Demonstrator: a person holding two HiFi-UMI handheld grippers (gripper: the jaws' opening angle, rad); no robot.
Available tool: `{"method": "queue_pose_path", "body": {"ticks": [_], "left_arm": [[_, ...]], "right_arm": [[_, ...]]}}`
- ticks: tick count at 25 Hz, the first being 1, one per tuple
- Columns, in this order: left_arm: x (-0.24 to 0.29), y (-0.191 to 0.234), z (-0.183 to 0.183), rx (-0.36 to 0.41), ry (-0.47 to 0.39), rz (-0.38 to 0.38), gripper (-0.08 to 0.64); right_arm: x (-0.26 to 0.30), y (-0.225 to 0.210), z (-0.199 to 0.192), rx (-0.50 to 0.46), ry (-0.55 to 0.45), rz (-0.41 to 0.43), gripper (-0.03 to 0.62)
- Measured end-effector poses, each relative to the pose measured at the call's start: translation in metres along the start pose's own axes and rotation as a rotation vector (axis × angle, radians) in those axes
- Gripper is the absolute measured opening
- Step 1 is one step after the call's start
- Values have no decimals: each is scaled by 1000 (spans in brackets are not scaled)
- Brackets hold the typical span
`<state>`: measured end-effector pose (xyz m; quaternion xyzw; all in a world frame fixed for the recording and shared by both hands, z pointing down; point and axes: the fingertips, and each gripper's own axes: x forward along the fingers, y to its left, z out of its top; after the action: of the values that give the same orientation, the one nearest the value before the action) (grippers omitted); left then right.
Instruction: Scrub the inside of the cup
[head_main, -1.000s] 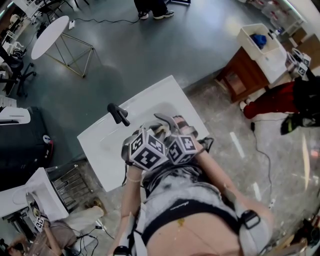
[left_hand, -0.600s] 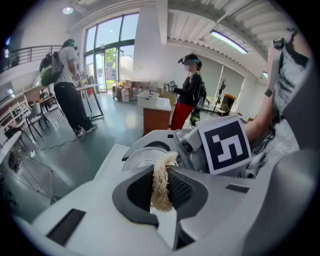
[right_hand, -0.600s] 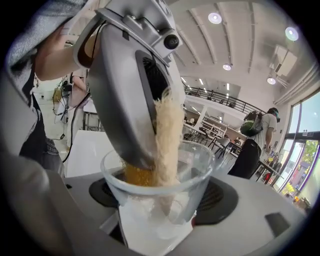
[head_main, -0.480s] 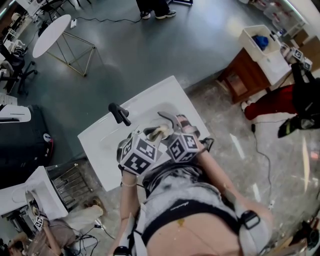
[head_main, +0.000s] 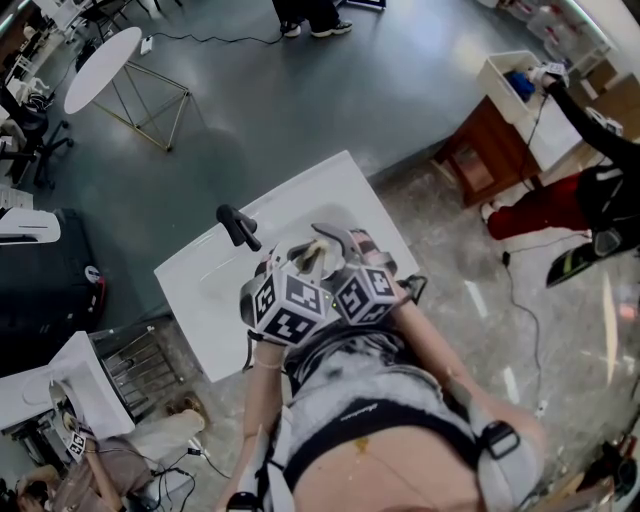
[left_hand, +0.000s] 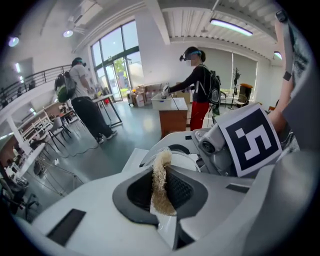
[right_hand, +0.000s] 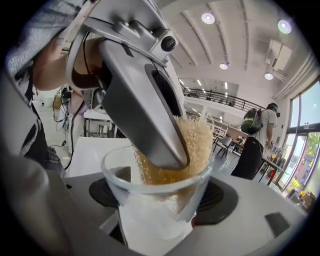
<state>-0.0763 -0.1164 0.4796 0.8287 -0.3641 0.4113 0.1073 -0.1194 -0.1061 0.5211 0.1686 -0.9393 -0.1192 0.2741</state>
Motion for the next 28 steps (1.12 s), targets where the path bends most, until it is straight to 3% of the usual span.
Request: {"method": "queue_pose_path", "body": {"ticks": [7,13,21,28], "left_arm": [[7,-22,-2,9,36,-126,35],[18,-19,-9,76,99,-63,37],[14,-36,-17,-8,99,-214,35],[-2,-41,-16,-40,70,-270,35]], "right_arm": [[-1,2,0,-14,14,0,408],[2,6,-1,-21,17,13,408],[1,9,-6,-32,29,15,408],[2,8,-9,-45,37,4,408]]}}
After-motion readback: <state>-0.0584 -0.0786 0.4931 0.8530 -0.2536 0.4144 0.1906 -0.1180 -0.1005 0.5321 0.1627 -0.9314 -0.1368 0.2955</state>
